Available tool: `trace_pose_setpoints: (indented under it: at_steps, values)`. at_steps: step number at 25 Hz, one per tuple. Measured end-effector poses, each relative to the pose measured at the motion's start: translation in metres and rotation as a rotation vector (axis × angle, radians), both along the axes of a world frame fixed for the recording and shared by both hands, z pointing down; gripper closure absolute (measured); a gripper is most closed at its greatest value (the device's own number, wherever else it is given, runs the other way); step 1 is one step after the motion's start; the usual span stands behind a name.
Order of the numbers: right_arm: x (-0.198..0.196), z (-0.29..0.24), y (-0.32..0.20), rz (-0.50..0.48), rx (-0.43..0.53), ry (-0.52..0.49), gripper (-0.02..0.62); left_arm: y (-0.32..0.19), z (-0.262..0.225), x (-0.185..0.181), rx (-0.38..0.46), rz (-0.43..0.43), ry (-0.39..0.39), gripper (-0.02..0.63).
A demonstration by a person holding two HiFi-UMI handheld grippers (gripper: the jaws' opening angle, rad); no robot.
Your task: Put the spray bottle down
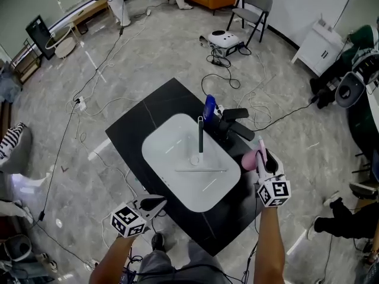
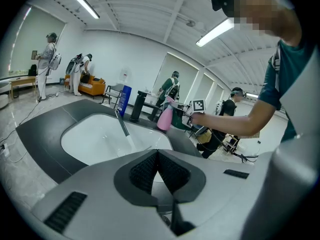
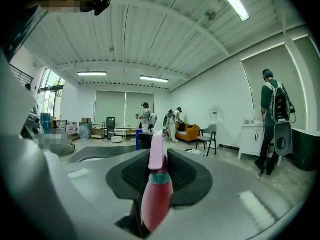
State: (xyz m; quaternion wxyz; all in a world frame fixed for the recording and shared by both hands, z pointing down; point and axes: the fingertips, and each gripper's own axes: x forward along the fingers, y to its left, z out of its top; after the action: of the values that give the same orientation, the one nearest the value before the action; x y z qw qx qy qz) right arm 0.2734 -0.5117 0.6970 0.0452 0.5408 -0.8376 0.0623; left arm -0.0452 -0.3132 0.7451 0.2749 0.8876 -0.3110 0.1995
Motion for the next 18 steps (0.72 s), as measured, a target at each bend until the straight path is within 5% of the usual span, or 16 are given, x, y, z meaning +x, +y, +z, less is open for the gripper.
trace_pose_setpoints:
  at_steps: [18]
  values:
    - [0.006,0.002,0.008,0.000,-0.048,-0.013,0.439,0.007,-0.031,-0.025,0.074,-0.037,-0.040,0.601]
